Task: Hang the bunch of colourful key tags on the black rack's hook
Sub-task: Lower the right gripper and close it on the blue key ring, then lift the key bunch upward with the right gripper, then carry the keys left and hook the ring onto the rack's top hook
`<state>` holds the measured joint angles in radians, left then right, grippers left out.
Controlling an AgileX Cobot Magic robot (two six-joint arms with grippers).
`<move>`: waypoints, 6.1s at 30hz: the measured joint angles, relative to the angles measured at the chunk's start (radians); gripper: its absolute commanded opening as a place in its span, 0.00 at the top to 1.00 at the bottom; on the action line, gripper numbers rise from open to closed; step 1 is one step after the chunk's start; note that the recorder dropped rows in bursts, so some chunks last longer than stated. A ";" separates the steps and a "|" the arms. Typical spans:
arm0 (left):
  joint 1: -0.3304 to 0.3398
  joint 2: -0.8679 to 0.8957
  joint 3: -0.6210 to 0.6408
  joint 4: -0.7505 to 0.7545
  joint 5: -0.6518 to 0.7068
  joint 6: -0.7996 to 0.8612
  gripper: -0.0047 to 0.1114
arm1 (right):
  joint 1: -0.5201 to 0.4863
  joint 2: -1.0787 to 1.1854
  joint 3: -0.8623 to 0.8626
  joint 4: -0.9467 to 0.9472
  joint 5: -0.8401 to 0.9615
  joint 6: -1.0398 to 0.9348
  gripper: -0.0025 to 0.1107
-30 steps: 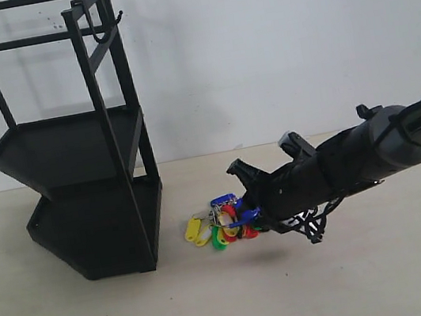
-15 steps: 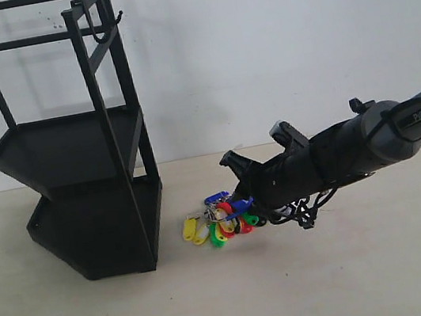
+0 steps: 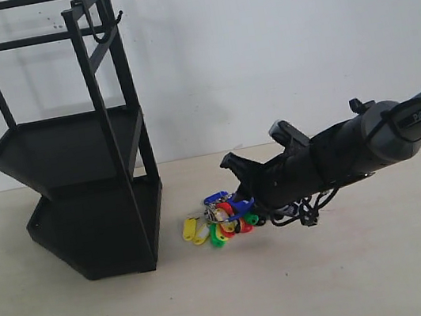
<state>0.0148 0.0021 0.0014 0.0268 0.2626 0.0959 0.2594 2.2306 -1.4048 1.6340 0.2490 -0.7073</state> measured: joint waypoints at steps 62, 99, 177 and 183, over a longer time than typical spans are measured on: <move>0.000 0.000 0.000 0.000 0.000 0.000 0.92 | -0.059 -0.121 -0.067 0.014 0.209 -0.256 0.98; 0.000 0.000 0.000 0.000 0.000 0.000 0.92 | -0.110 -0.893 0.330 -0.178 0.271 -0.321 0.98; 0.000 0.000 0.000 0.000 0.000 0.000 0.92 | 0.508 -0.869 0.251 0.123 -0.650 -0.928 0.98; 0.000 0.000 0.000 0.000 0.000 0.000 0.92 | 0.508 -0.824 0.213 0.126 -0.650 -0.939 0.98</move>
<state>0.0148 0.0021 0.0014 0.0268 0.2626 0.0959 0.7676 1.4066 -1.1915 1.7598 -0.4008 -1.6459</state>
